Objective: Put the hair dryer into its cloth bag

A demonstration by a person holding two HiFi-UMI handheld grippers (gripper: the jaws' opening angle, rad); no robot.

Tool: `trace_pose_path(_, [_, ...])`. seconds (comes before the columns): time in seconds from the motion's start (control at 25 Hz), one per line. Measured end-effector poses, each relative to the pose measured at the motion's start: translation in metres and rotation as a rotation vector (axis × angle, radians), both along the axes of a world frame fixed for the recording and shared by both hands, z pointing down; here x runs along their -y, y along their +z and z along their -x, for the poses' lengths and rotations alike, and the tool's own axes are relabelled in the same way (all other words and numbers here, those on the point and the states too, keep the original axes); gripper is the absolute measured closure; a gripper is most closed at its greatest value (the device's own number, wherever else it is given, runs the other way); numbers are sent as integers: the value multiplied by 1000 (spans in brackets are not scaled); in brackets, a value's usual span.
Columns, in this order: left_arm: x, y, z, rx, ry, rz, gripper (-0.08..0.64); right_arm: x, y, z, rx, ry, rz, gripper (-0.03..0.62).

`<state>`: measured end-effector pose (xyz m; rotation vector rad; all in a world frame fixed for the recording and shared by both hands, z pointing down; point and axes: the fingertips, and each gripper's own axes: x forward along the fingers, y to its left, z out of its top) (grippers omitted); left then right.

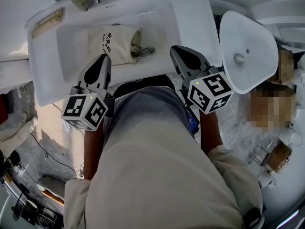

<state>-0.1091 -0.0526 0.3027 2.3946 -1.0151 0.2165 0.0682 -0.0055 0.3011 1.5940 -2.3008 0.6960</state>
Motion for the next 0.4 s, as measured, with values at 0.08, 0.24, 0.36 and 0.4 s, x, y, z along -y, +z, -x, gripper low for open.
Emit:
trace_pose_path(0.08, [0,2,0,-2,1,7,552,0,-1,-1,-10,-3,2,584])
trace_pose_path(0.24, [-1,5,1,-11,6,22,552,2,-3,2,-6,-22,4,584])
trace_pose_path(0.36, [-3,8,0,-21,14,38,552,0,1,7,-11,-42,19,584])
trace_pose_path(0.4, [-4,9,-1,-23,16,43,552,-1,2,9,-14,-48,24,583])
